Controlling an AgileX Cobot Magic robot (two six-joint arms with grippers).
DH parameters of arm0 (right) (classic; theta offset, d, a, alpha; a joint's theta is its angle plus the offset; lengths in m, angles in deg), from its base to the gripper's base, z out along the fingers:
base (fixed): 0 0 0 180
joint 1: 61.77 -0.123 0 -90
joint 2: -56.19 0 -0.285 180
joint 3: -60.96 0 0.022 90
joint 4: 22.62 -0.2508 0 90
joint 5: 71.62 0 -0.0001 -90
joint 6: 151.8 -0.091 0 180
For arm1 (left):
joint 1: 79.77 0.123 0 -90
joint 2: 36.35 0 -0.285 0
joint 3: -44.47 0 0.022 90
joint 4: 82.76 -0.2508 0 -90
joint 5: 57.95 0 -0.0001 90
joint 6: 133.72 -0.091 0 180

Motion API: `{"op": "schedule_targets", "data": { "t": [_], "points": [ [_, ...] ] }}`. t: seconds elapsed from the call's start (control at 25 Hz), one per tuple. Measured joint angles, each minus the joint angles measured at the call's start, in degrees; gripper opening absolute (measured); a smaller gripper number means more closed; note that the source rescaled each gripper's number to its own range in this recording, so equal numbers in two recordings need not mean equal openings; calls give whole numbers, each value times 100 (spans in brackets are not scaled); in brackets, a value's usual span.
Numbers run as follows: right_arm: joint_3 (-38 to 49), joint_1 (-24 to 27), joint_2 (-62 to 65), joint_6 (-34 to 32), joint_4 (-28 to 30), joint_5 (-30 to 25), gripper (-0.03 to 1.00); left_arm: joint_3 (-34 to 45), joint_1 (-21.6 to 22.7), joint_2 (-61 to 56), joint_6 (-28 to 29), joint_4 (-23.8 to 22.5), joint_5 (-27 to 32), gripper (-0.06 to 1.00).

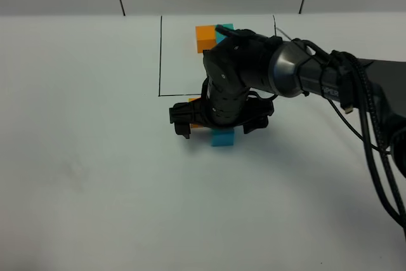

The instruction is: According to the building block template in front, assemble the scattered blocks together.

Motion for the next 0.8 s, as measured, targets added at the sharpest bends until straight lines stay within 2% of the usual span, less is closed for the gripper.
{"op": "schedule_targets", "data": {
  "t": [0.16, 0.32, 0.56, 0.8],
  "points": [
    [0, 471, 141, 1011, -822, -88, 100, 0, 0, 0, 0, 0, 0, 54],
    [0, 1105, 153, 1693, -1230, -489, 100, 0, 0, 0, 7, 0, 0, 54],
    [5, 1493, 631, 1868, -847, -702, 100, 0, 0, 0, 7, 0, 0, 54],
    [131, 2209, 1018, 1990, -488, -892, 100, 0, 0, 0, 7, 0, 0, 54]
  ]
}}
